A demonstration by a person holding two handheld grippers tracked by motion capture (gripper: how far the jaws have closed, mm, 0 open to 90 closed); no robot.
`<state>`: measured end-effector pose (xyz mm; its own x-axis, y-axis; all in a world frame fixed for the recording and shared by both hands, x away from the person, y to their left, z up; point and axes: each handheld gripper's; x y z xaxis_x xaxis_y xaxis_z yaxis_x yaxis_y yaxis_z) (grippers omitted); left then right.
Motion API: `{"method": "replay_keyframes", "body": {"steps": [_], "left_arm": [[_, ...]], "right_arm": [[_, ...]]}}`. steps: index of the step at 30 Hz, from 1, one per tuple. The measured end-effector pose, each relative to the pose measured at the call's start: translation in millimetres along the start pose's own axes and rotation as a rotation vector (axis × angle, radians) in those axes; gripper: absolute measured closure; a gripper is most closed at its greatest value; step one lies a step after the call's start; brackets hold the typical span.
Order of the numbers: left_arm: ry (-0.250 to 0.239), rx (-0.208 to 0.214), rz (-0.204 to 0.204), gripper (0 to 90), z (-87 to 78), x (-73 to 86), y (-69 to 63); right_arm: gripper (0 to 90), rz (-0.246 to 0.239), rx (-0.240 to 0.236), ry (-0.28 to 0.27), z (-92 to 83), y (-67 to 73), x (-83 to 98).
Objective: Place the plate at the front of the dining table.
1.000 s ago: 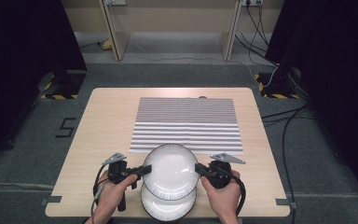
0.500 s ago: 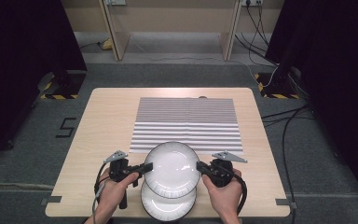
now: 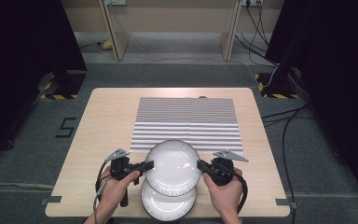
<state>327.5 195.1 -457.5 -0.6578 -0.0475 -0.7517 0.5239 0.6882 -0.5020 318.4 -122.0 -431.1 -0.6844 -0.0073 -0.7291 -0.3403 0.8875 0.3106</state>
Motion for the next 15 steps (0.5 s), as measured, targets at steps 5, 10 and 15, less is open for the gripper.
{"method": "replay_keyframes", "body": {"steps": [5, 10, 15], "left_arm": [[-0.001, 0.001, 0.001, 82.5, 0.0, -1.0, -0.5], [-0.003, 0.003, 0.004, 82.5, 0.2, -1.7, -1.1], [-0.004, 0.002, 0.005, 82.5, 0.5, -2.0, -1.2]], "right_arm": [[86.2, 0.001, 0.001, -0.005, -0.5, 0.0, -1.2], [86.2, -0.002, 0.002, -0.009, -1.6, -0.2, -1.9], [86.1, 0.001, 0.001, -0.011, -2.1, -0.2, -2.0]]}}
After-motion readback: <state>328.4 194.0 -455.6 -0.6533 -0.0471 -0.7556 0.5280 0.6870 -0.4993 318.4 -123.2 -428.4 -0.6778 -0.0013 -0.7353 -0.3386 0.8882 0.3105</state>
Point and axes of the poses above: each handheld gripper's, and its own axes: z roughly forward along the jaws, x roughly out of its underside, y roughly to its left, and after that the axes turned 3 degrees about x, right-handed
